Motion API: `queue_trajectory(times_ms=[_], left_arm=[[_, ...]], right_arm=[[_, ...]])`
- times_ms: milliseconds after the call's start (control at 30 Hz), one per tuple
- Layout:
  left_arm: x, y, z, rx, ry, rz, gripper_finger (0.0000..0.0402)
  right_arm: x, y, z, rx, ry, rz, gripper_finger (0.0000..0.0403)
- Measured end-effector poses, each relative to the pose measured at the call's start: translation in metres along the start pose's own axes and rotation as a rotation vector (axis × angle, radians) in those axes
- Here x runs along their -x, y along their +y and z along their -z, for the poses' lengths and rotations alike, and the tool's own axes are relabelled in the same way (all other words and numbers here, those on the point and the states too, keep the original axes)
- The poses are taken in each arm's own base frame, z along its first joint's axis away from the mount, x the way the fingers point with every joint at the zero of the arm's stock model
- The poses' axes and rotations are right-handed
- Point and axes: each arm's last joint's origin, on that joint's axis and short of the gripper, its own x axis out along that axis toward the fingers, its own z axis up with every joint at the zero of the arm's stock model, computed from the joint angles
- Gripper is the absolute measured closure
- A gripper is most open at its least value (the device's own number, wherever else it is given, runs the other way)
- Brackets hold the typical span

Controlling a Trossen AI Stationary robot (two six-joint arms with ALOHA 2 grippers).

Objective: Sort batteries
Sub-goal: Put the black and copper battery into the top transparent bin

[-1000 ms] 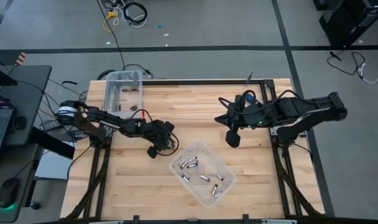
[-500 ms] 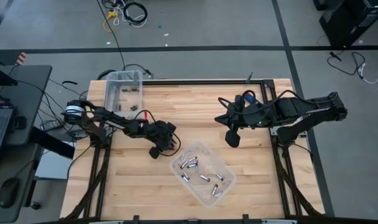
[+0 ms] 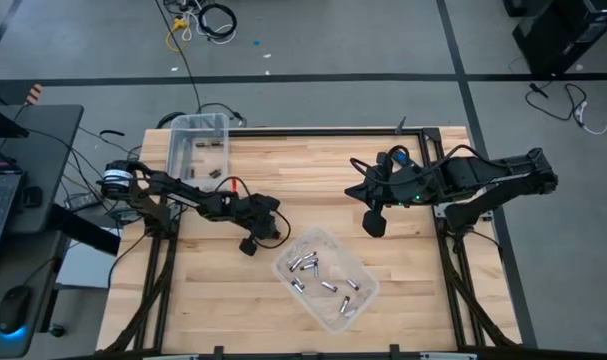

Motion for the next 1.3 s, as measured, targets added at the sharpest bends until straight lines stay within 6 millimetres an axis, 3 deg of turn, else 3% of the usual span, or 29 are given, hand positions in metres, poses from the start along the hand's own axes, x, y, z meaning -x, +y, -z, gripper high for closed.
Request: queue_trajectory(times_ms=[100, 300, 500, 700, 800, 933, 1000, 1133, 1300], left_arm=[[0.003, -0.001, -0.002, 0.058, -0.002, -0.008, 0.0382], [0.032, -0.006, -0.011, 0.09, 0.016, -0.075, 0.0382], [0.078, 0.0, -0.024, 0.136, -0.016, -0.263, 0.0382], [0.137, 0.009, -0.056, 0.246, -0.17, -0.394, 0.0382], [0.168, 0.015, -0.063, 0.356, -0.128, -0.617, 0.0382], [0.208, 0.021, -0.052, 0.59, 0.04, -0.981, 0.0382], [0.225, 0.02, -0.04, 0.684, 0.13, -1.072, 0.0382], [0.247, 0.019, -0.017, 0.864, 0.238, -1.14, 0.0382], [0.247, 0.016, 0.009, 0.99, 0.365, -1.119, 0.0382]], right_arm=[[0.0, 0.0, 0.0, 0.014, 0.0, 0.0, 0.0401], [0.0, 0.0, 0.001, 0.036, 0.01, 0.003, 0.0402], [0.0, -0.001, 0.003, 0.052, 0.034, 0.01, 0.0402], [0.0, -0.001, 0.003, 0.07, 0.034, 0.009, 0.0402], [0.0, -0.001, 0.004, 0.071, 0.034, 0.008, 0.0402], [-0.007, 0.0, 0.011, 0.082, 0.053, 0.012, 0.0402], [-0.013, 0.001, 0.018, 0.084, 0.062, 0.014, 0.0402], [-0.025, 0.002, 0.031, 0.088, 0.085, 0.02, 0.0402], [-0.033, 0.007, 0.041, 0.099, 0.096, 0.01, 0.0402]])
